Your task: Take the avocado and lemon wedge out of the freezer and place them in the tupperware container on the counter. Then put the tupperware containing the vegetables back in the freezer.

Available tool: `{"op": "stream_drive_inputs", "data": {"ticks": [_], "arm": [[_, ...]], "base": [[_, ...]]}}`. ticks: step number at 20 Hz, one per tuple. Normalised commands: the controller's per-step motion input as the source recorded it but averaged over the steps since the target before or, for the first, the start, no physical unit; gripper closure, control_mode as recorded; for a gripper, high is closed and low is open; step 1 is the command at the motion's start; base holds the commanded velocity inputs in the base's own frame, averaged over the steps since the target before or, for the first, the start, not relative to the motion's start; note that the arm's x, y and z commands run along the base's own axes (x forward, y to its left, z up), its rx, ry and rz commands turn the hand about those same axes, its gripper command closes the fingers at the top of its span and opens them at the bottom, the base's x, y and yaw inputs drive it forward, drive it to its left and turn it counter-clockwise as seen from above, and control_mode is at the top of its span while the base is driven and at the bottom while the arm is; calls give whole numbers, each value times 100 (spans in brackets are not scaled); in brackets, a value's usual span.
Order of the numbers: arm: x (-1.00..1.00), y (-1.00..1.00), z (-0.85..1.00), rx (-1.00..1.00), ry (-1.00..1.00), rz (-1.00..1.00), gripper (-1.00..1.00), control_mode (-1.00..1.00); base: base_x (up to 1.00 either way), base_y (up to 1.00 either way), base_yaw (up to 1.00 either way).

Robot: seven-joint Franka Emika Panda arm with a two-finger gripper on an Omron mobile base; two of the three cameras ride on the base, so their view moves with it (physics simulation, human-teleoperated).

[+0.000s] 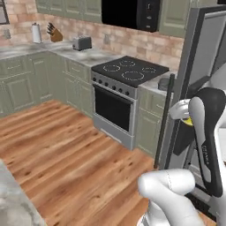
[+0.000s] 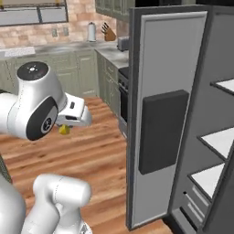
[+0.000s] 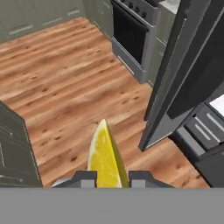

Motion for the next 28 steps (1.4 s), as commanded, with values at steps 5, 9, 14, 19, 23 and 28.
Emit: {"op": "stream_drive_inputs", "data": {"ticks": [5,9,14,19,23,28], "arm": [[0,0,0,0,0,0,100,100],[0,0,0,0,0,0,100,100],[0,0,0,0,0,0,100,100],[0,0,0,0,0,0,100,100],[0,0,0,0,0,0,100,100],[0,0,0,0,0,0,100,100]], "base": [[-15,55,64],[78,10,20],[100,0,-6],[100,0,-20],[99,0,-40],[65,0,-54]]}}
